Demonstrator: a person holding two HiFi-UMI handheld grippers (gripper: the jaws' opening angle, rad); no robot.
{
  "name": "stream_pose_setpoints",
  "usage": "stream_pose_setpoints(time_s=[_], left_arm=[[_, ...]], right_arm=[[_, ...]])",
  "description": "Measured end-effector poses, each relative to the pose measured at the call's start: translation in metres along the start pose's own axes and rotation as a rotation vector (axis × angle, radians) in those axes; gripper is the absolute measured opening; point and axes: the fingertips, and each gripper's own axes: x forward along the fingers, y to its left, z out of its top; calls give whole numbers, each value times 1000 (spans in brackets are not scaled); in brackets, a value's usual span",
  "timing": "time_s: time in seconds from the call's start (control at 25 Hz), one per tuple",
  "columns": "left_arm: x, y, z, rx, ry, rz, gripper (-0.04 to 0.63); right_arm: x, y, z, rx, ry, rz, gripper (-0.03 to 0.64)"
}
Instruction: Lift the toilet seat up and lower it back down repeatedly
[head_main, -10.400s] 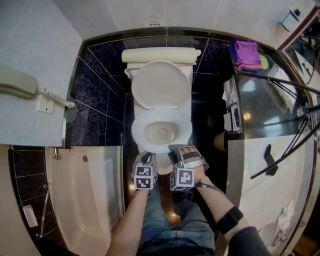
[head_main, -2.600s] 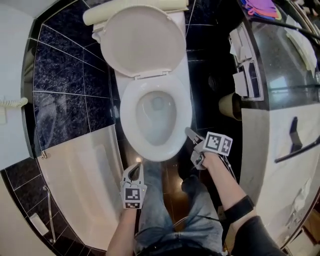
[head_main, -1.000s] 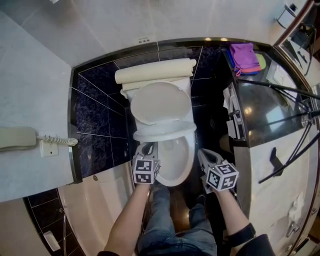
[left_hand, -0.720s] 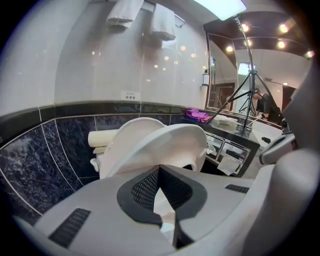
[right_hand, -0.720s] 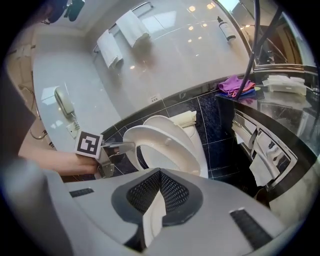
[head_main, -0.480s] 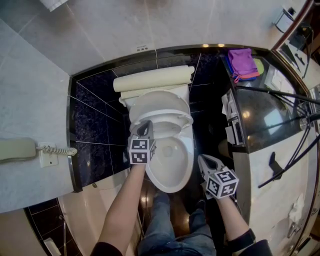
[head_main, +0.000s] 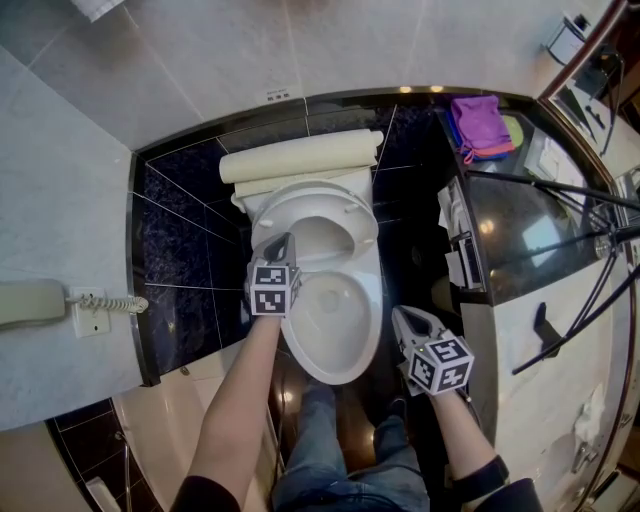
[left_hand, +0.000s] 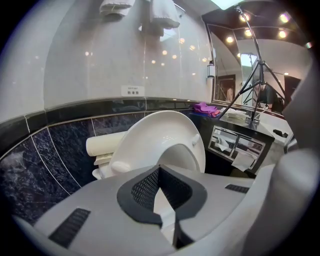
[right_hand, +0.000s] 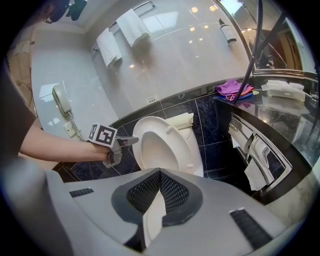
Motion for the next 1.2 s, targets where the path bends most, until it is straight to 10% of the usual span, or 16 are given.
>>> stream_pose_setpoints(time_s=[1.2], left_arm=[[-348,-124,-3,-95,-96,157,0]], right_arm=[[-173,35,27,-346,-37,57,14]])
